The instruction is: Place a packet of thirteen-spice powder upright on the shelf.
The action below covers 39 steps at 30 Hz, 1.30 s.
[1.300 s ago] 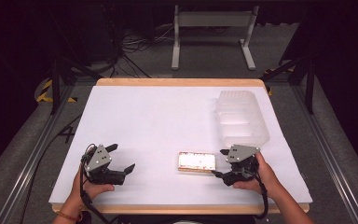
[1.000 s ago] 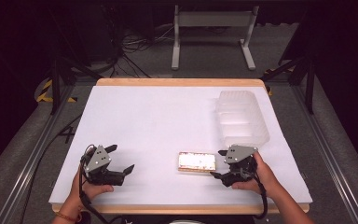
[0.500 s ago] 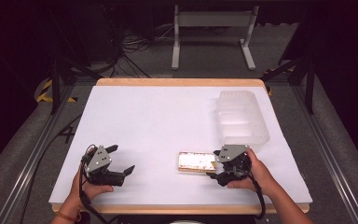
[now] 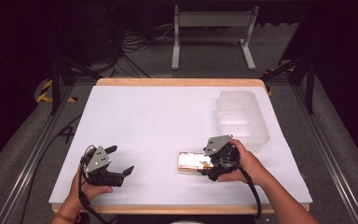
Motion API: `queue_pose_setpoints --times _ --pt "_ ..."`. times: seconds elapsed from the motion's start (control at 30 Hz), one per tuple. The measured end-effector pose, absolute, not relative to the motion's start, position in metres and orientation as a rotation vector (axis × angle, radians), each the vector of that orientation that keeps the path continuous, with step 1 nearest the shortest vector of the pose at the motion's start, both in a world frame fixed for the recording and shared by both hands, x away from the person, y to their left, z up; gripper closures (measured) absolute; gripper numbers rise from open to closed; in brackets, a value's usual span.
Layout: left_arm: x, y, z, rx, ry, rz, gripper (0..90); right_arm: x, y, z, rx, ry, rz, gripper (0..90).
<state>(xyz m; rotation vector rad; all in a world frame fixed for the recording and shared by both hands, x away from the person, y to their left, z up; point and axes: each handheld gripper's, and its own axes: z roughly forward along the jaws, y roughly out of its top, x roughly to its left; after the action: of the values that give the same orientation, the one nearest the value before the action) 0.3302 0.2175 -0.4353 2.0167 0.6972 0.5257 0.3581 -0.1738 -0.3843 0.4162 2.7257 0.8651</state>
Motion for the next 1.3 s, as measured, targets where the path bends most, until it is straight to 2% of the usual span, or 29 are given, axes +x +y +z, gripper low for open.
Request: queue_pose_setpoints --times 0.57,1.3 --pt "0.33 0.215 -0.436 2.029 0.685 0.512 7.1 0.387 -0.127 -0.398 0.32 2.879 0.697 24.1" --pt "0.329 0.216 -0.435 2.027 0.672 0.502 7.1 0.405 -0.092 -0.408 0.241 2.978 0.499 24.6"
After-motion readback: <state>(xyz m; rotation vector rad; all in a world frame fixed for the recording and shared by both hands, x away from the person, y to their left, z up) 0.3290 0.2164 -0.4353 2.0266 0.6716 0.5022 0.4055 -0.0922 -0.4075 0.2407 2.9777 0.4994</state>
